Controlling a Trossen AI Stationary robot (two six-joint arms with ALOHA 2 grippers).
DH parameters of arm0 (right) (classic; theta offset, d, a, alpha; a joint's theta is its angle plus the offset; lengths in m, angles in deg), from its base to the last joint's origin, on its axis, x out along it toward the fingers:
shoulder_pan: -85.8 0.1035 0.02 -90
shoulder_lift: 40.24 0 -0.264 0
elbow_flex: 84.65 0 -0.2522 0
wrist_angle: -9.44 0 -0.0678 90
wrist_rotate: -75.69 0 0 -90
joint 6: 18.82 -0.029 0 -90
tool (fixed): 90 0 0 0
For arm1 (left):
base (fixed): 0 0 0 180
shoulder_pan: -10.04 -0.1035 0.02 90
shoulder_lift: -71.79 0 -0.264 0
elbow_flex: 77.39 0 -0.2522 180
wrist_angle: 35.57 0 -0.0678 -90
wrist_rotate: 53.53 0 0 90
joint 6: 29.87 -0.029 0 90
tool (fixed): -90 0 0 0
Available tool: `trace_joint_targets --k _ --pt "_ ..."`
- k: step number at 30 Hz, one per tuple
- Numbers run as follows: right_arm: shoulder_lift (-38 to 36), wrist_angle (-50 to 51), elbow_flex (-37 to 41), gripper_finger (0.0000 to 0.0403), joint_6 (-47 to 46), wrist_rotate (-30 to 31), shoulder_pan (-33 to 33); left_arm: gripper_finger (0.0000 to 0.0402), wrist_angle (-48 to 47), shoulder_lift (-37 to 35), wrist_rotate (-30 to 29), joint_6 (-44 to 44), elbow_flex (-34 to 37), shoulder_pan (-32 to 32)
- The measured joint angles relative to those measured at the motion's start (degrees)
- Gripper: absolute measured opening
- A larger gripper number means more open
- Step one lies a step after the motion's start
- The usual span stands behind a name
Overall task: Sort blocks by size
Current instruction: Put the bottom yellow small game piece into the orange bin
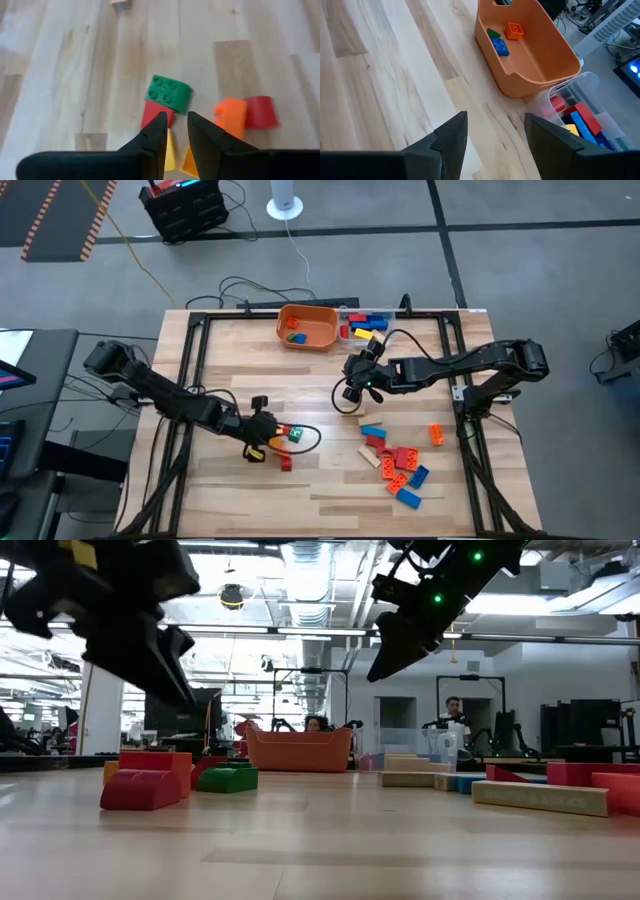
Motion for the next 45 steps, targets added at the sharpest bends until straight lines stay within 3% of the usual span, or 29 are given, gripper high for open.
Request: trace_joint_targets --k 3,8,14,21,30,45 --pt "0.0 0.6 0.0 0.0225 -0.12 -0.08 0.69 0.007 -1.69 -1.88 4.6 -2.35 -0.02 0.14" --pt "0.0 0.22 0.0 0.0225 -0.12 -0.16 1.06 0.0089 -4.23 -1.9 5.53 -4.77 -0.02 0.45" --pt "0.0 -0.19 0.0 0.0225 -0.45 -0.19 1.01 0.0163 -5.2 1.35 11.28 -5.37 -0.8 -1.51" --pt "0.0 -0.18 0.0 0.0225 -1.02 -0.36 1.01 0.023 -5.94 4.43 11.65 -9.8 -4.36 -1.46" --pt "0.0 0.01 0.0 0.0225 -1.02 -0.37 1.03 0.0235 -5.51 10.07 12.89 -11.64 -4.71 -2.43" --pt "0.0 0.36 0.0 0.0225 -1.02 -0.35 1.11 0.0235 -12.04 11.11 14.74 -12.61 -4.26 -2.68"
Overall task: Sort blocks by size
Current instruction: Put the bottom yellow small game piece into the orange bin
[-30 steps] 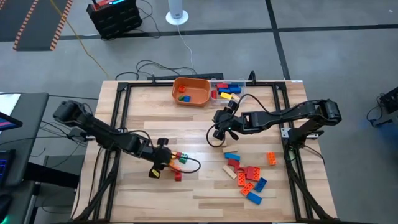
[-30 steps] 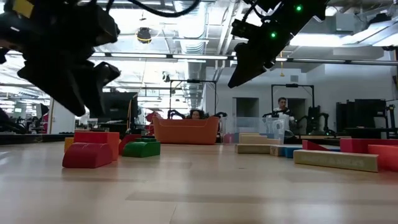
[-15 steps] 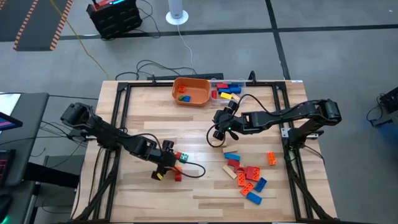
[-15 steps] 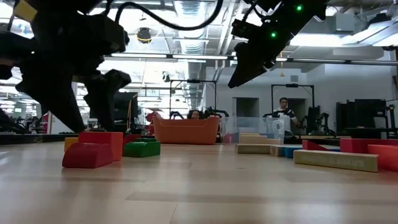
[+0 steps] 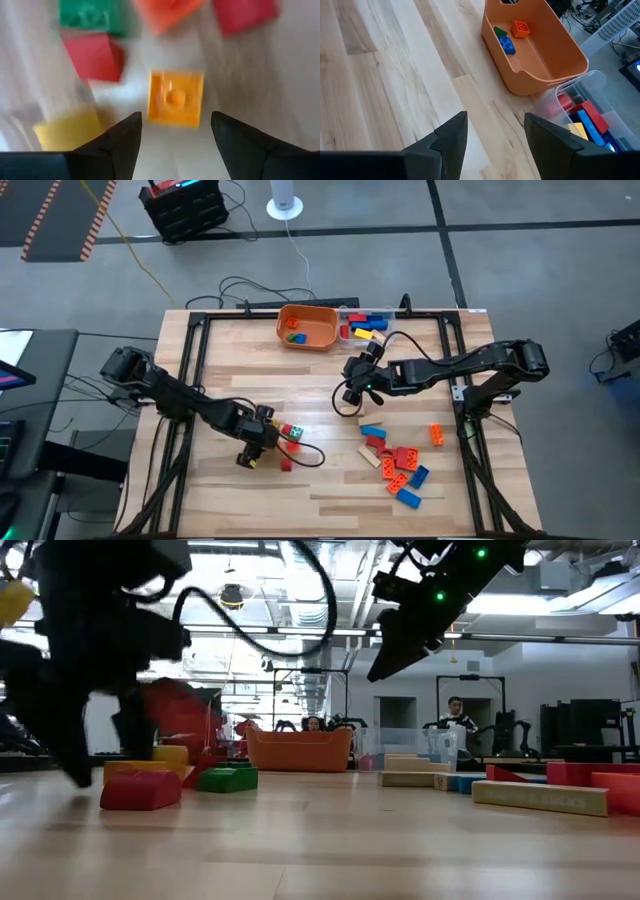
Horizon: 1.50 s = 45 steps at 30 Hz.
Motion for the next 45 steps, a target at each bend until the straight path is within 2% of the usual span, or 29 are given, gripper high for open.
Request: trace_joint_targets --k 17,26,30,36,45 --pt "0.0 0.99 0.1 0.0225 -0.47 -0.12 0.09 0.0235 3.61 0.04 -0.82 1.84 -0.03 0.02" --pt "0.0 -2.03 5.27 0.0225 -1.47 -2.95 0.3 0.0235 3.78 0.04 -3.01 2.25 0.02 0.02" --pt "0.0 -4.24 7.12 0.0225 -1.6 -3.37 2.56 0.0234 3.9 0.04 -4.88 2.05 0.02 -0.05" --pt "0.0 -4.65 7.48 0.0225 -2.44 -3.05 6.68 0.0194 4.63 0.02 -5.11 2.29 0.02 -0.87" --pt "0.0 -4.59 7.48 0.0225 -4.48 -2.73 8.6 0.0121 4.46 -0.09 -5.34 3.28 0.02 -1.07"
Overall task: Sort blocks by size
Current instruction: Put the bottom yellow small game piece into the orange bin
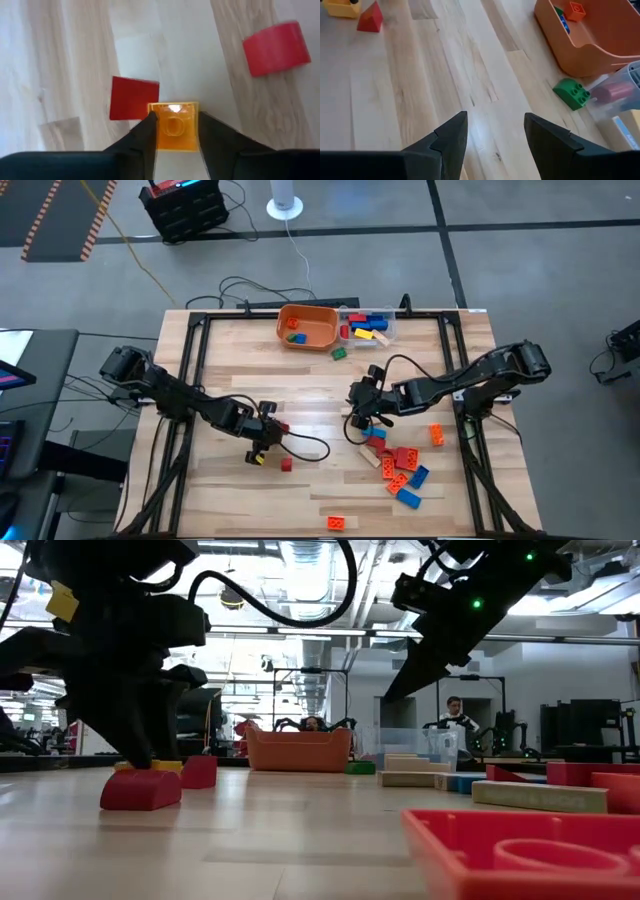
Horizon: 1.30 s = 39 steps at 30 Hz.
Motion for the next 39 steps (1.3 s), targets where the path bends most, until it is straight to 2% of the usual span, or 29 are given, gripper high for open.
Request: trace_joint_targets --k 6,15,24,28,35,39 --pt "0.0 0.02 0.0 0.0225 -0.04 0.07 -0.02 0.0117 -0.39 0.12 2.01 1.02 0.1 -0.04" --pt "0.0 0.0 0.0 0.0225 -0.02 0.09 -0.02 0.0128 -0.5 0.12 0.26 0.88 -0.05 -0.04" --pt "0.0 0.0 0.0 0.0225 -0.02 0.11 -0.22 0.0143 -5.97 0.09 3.54 1.73 -6.26 -0.04" --pt "0.0 0.0 0.0 0.0225 -0.47 0.1 -0.22 0.0178 -6.49 0.03 5.73 2.35 -6.59 -0.02" --pt "0.0 0.0 0.0 0.0225 -0.46 0.1 -0.42 0.0258 -8.81 0.03 5.55 3.84 -6.45 -2.28" --pt "0.0 -0.02 0.0 0.0225 -0.46 0.11 -0.59 0.0277 -7.25 0.03 6.02 2.3 -5.15 -3.34"
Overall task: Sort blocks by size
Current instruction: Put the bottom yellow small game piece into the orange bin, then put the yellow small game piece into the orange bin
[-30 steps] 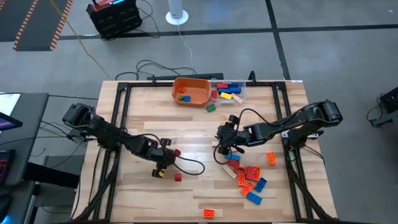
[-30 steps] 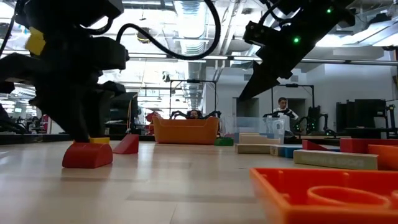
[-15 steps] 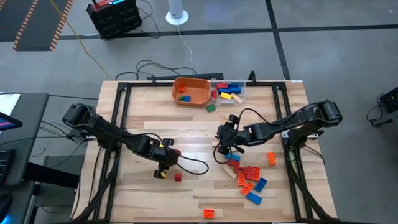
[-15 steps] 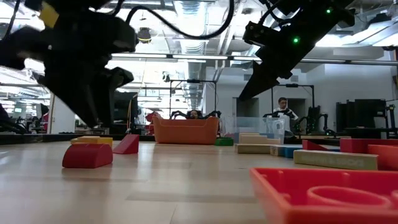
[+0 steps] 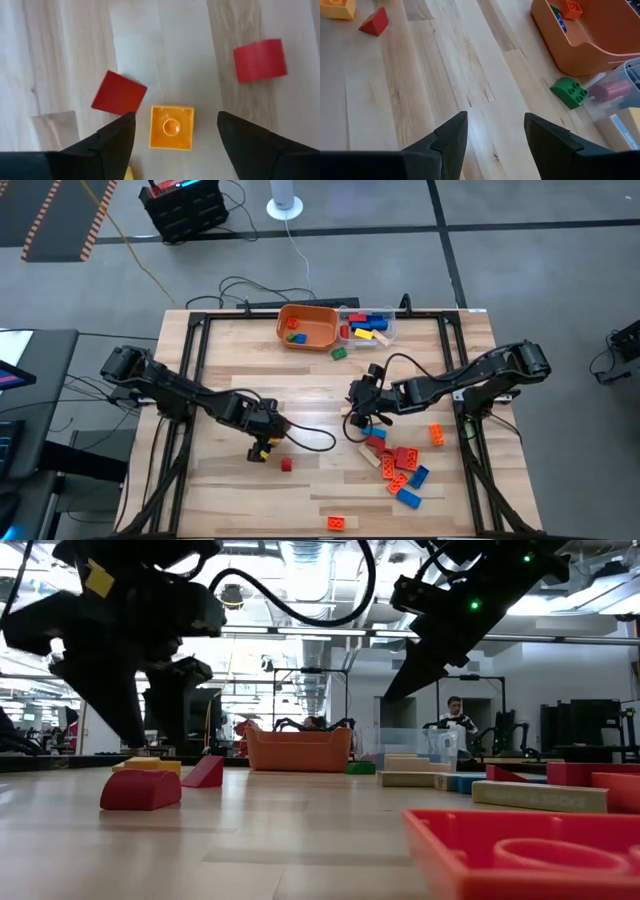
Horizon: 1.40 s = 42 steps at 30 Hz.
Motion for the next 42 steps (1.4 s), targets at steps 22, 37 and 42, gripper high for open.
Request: trace_joint_targets --k 22,37,42 --pt "0.0 -3.63 1.66 0.0225 0.92 0.04 -0.77 0.022 7.19 4.11 0.58 0.2 5.3 -1.25" --pt "0.0 -3.3 1.68 0.0225 1.07 0.02 -0.66 0.0138 3.36 1.04 -2.58 -1.77 3.56 -1.46" --pt "0.0 -3.22 1.68 0.0225 0.49 0.02 -0.59 0.0138 1.97 -4.5 -4.61 -3.66 2.95 -4.06"
